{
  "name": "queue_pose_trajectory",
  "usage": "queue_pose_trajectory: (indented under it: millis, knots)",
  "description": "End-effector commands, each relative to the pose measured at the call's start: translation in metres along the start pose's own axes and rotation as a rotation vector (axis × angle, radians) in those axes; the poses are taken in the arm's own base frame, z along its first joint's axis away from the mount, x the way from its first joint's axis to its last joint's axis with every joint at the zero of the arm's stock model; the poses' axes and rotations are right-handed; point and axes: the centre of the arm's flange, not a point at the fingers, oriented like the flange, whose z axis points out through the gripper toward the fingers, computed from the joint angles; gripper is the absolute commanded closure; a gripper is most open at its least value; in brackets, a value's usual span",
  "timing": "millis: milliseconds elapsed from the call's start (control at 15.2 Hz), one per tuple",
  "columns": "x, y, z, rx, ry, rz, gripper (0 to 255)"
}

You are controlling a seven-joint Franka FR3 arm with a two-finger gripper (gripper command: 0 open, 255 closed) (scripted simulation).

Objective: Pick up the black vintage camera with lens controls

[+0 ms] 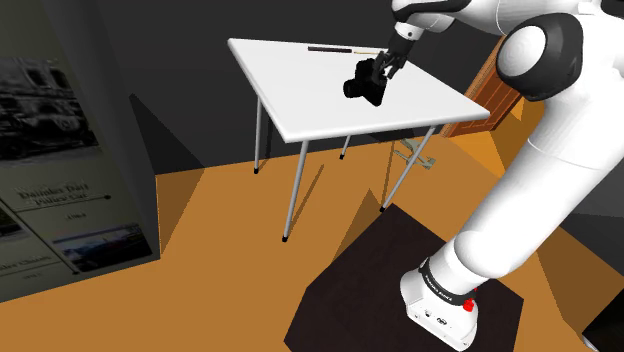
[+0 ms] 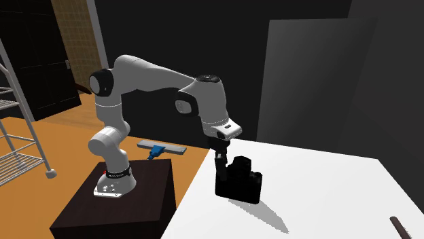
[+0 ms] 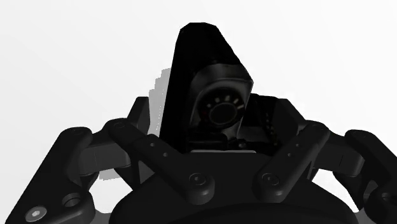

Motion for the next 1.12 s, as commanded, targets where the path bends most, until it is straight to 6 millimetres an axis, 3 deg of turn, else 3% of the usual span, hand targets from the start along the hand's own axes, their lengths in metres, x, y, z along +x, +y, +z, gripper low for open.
queue_pose_trajectory:
  millis: [0,66,132,726,1056]
  knots:
    - [-0.001,0.0,0.008,0.0,0.0,0.0,0]
    - [-0.001,0.0,0.008,0.0,0.0,0.0,0]
    - [-0.001,0.0,0.008,0.0,0.0,0.0,255]
    - [-0.001,0.0,0.008,0.0,0.0,0.0,255]
    - [0.003,0.0,-0.018,0.0,0.0,0.0,255]
